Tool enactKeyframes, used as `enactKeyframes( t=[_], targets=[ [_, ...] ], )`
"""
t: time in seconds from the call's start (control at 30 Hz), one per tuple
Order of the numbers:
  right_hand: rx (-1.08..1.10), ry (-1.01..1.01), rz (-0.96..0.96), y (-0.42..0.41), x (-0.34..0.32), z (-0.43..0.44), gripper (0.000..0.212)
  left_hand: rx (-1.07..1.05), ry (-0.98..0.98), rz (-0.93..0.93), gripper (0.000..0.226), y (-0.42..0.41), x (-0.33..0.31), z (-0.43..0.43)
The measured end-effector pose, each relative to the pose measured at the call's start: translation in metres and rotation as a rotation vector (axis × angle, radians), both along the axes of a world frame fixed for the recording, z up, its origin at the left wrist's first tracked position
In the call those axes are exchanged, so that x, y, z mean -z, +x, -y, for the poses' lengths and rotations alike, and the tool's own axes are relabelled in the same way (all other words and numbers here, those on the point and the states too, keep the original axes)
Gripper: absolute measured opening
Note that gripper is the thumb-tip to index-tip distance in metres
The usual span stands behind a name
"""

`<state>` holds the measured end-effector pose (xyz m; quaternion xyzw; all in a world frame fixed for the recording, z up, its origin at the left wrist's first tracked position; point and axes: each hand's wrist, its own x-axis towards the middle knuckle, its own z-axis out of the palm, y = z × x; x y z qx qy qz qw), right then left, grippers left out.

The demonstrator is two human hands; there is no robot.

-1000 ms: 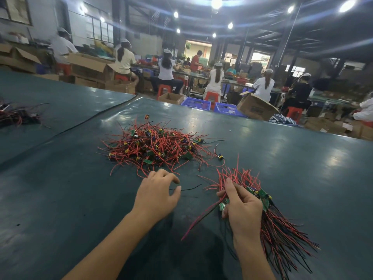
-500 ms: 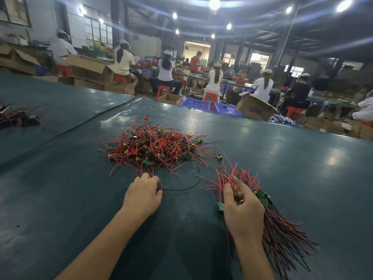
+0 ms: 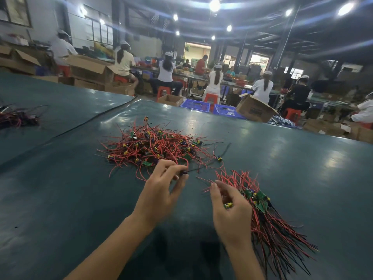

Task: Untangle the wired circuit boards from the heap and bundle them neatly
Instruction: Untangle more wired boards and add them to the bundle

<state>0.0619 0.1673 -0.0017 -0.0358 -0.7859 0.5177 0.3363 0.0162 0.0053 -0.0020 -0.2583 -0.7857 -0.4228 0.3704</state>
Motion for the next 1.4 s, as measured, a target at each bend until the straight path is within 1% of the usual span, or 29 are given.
enactKeyframes(
  t=[0.03,0.1,0.13,0.2,0.27,0.33,0.4,0.5,0.6,0.7,0.77,0.8,0.87,0.93,0.97,1.0,1.03,1.1,1.2,1.23,1.3,1.4],
  targets=[
    [-0.078,-0.063,0.007,0.001,-0.001,0.007,0.009,0.034,-0.018,-0.014,0.027,0.003,0.000,-0.003],
    [-0.218,-0.192,0.027,0.003,-0.001,0.017,0.022,0.104,-0.082,-0.027,0.030,0.007,0.001,-0.007],
    [-0.264,-0.239,0.027,0.004,-0.001,0.020,0.023,0.138,-0.118,-0.027,0.030,0.008,0.001,-0.009],
    [-0.315,-0.288,0.014,0.004,-0.001,0.023,0.022,0.189,-0.164,-0.021,0.029,0.011,0.003,-0.012],
    [-0.342,-0.329,0.014,0.003,0.000,0.023,0.021,0.218,-0.164,-0.020,0.027,0.012,0.004,-0.015],
    [-0.352,-0.364,0.037,0.004,0.003,0.022,0.018,0.232,-0.140,-0.015,0.027,0.013,0.003,-0.016],
    [-0.386,-0.387,0.064,0.006,0.003,0.022,0.022,0.240,-0.103,-0.001,0.027,0.013,0.003,-0.016],
    [-0.447,-0.388,0.043,0.008,0.001,0.024,0.020,0.262,-0.021,0.029,0.023,0.014,0.001,-0.014],
    [-0.398,-0.427,0.002,0.008,-0.002,0.026,0.022,0.305,0.049,0.026,0.018,0.015,-0.001,-0.016],
    [-0.339,-0.521,0.013,0.007,-0.003,0.025,0.017,0.316,0.159,0.089,0.018,0.019,-0.002,-0.020],
    [-0.319,-0.603,0.028,0.006,-0.004,0.023,0.017,0.320,0.238,0.165,0.007,0.019,0.000,-0.020],
    [-0.316,-0.645,0.036,0.006,-0.005,0.022,0.018,0.309,0.264,0.217,0.005,0.018,-0.001,-0.019],
    [-0.333,-0.725,0.050,0.005,-0.007,0.021,0.019,0.315,0.274,0.415,0.025,0.014,-0.003,-0.016],
    [-0.380,-0.764,0.066,0.005,-0.008,0.020,0.020,0.403,0.249,0.708,0.050,0.012,-0.007,-0.016],
    [-0.413,-0.768,0.080,0.005,-0.008,0.020,0.021,0.454,0.247,0.844,0.059,0.013,-0.008,-0.017],
    [-0.447,-0.772,0.100,0.005,-0.007,0.019,0.021,0.505,0.278,0.932,0.060,0.015,-0.009,-0.019],
    [-0.478,-0.783,0.125,0.005,-0.007,0.020,0.021,0.545,0.341,0.955,0.055,0.017,-0.009,-0.022],
    [-0.515,-0.808,0.161,0.006,-0.007,0.020,0.023,0.540,0.496,0.866,0.039,0.019,-0.010,-0.025],
    [-0.481,-0.874,0.150,0.006,-0.010,0.020,0.022,0.437,0.674,0.710,0.012,0.017,-0.013,-0.024],
    [-0.457,-0.906,0.139,0.005,-0.010,0.019,0.021,0.419,0.697,0.687,0.009,0.016,-0.014,-0.023],
    [-0.419,-0.949,0.115,0.004,-0.011,0.016,0.020,0.391,0.680,0.663,0.008,0.017,-0.014,-0.023],
    [-0.404,-0.931,0.125,0.004,-0.010,0.012,0.020,0.446,0.682,0.712,0.013,0.020,-0.014,-0.024]
  ],
)
